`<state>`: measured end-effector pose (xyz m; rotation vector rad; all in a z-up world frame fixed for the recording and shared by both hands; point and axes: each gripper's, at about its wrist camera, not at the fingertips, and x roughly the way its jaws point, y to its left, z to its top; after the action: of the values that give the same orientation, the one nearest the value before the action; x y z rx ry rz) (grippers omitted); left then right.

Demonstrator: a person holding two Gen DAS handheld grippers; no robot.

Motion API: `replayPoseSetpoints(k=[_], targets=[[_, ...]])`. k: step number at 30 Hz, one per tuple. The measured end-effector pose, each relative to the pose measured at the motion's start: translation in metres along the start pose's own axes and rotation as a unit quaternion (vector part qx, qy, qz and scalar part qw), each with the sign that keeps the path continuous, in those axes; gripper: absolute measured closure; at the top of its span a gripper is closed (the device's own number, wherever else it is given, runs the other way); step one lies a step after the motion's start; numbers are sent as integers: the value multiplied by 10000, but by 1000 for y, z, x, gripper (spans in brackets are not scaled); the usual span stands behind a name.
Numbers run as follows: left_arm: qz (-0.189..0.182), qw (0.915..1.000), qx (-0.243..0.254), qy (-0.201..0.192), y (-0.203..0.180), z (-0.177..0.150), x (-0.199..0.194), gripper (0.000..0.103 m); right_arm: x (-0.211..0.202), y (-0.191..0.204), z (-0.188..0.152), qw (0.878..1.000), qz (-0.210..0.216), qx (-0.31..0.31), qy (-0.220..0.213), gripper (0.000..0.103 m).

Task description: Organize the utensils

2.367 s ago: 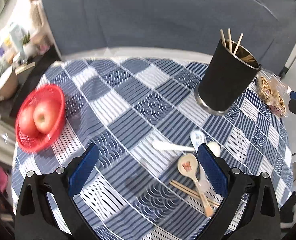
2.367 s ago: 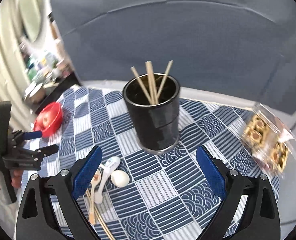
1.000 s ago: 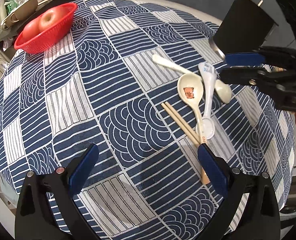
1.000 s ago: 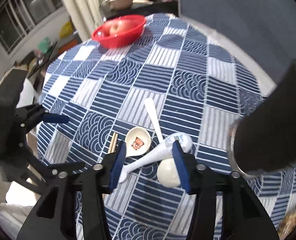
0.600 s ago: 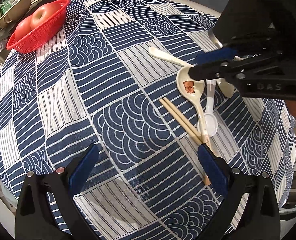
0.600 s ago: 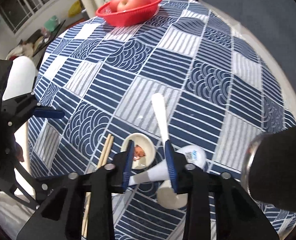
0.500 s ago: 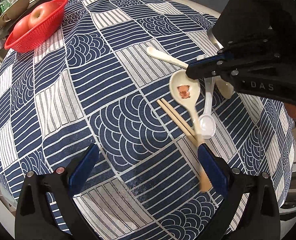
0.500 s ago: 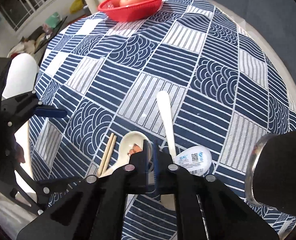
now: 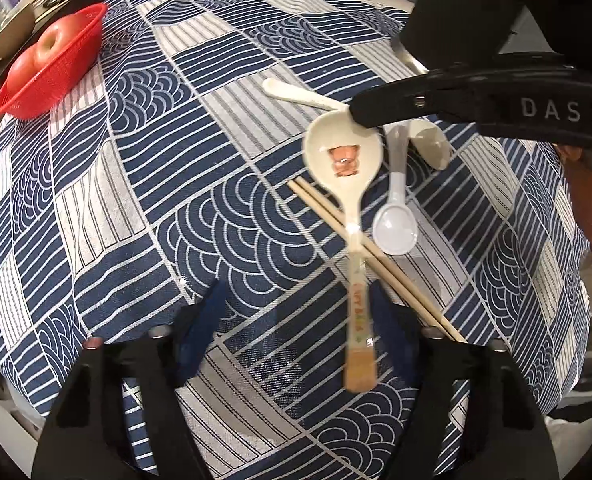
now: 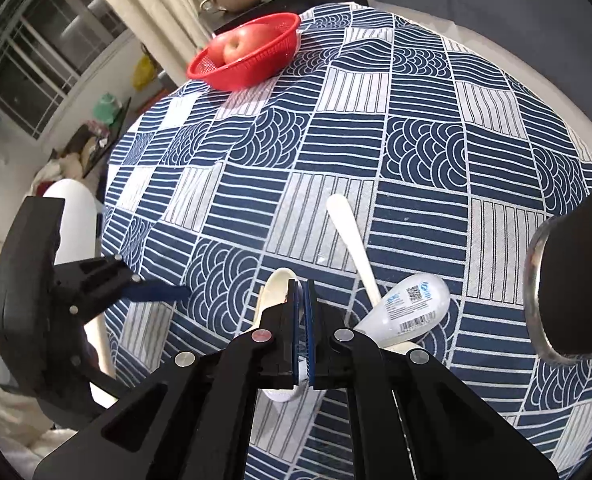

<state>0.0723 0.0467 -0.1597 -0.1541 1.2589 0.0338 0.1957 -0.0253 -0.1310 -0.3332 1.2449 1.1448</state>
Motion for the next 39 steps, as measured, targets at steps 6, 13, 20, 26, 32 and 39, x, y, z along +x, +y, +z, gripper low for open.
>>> replayPoseSetpoints(k=[6, 13, 20, 26, 32, 39], targets=[[-121, 9997, 207, 63, -7, -2, 0, 94, -1, 7, 0, 10000, 10, 16, -33, 101], [-156, 9992, 316, -188, -9, -10, -16, 94, -9, 11, 2, 9999, -111, -5, -111, 101], [-98, 9977, 528, -421, -15, -4, -41, 94, -35, 13, 6, 9990, -244, 10, -374, 101], [-189, 9940, 762, -762, -28, 12, -71, 94, -81, 10, 8, 9955, -504, 83, -795, 101], [-231, 9867, 1159, -1117, -49, 36, -96, 94, -129, 8, 1, 9890, -814, 199, -1217, 101], [-372, 9739, 1689, -1469, -79, 56, -126, 94, -184, 1, -12, 9787, -1230, 372, -1600, 101]])
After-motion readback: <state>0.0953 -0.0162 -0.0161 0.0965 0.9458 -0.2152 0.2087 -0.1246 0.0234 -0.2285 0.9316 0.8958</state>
